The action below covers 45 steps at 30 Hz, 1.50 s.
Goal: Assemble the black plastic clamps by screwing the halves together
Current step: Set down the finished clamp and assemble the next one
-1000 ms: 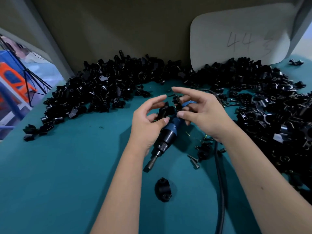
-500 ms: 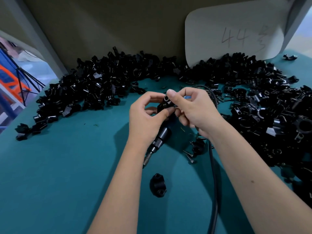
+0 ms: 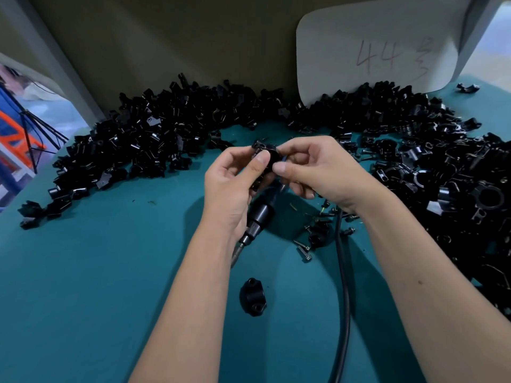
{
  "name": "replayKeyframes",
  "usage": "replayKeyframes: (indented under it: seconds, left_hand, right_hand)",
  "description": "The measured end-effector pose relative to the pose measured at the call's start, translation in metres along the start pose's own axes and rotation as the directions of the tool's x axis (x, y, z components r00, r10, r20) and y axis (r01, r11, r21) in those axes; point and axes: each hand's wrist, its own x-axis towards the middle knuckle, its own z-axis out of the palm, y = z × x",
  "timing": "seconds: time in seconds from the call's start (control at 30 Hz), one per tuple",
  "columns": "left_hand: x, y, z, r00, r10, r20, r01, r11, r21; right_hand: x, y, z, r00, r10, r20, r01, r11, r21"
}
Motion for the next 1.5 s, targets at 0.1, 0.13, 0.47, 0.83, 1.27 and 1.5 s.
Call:
replayKeyframes:
  seconds: [0.1, 0.13, 0.47, 0.83, 1.27, 1.5]
  left_hand:
    - [-0.001, 0.003, -0.002, 0.996, -0.085, -0.002, 0.085, 0.996, -0.033]
    - [-0.002, 0.003, -0.003, 0.994, -0.105, 0.005, 0.105, 0.994, -0.039]
    - [-0.001, 0.0, 0.0, 0.996, -0.084, -0.008, 0.084, 0.996, 0.006]
    - [0.003, 0.003, -0.009, 0.975, -0.075, -0.207, 0.055, 0.993, -0.104]
    - [0.003, 0.0, -0.014, 0.979, -0.064, -0.193, 0.055, 0.997, -0.052]
    - [0.002, -0.004, -0.009, 0.997, 0.074, -0.03, -0.069, 0.986, 0.151]
  right_hand:
    - [0.0, 0.0, -0.003, 1.0, 0.0, -0.006, 0.0, 0.998, -0.069]
    - [0.001, 0.0, -0.003, 1.0, 0.003, 0.003, -0.003, 0.996, -0.086]
    - [-0.003, 0.0, -0.017, 0.993, 0.088, 0.075, -0.085, 0.996, -0.041]
    - [-0.025, -0.031, 0.012, 0.802, 0.575, 0.162, -0.115, 0.414, -0.903]
    - [-0.027, -0.038, 0.015, 0.847, 0.477, 0.234, -0.076, 0.545, -0.835]
    - [-0.009, -0.025, -0.002, 0.978, -0.029, -0.205, -0.02, 0.973, -0.23]
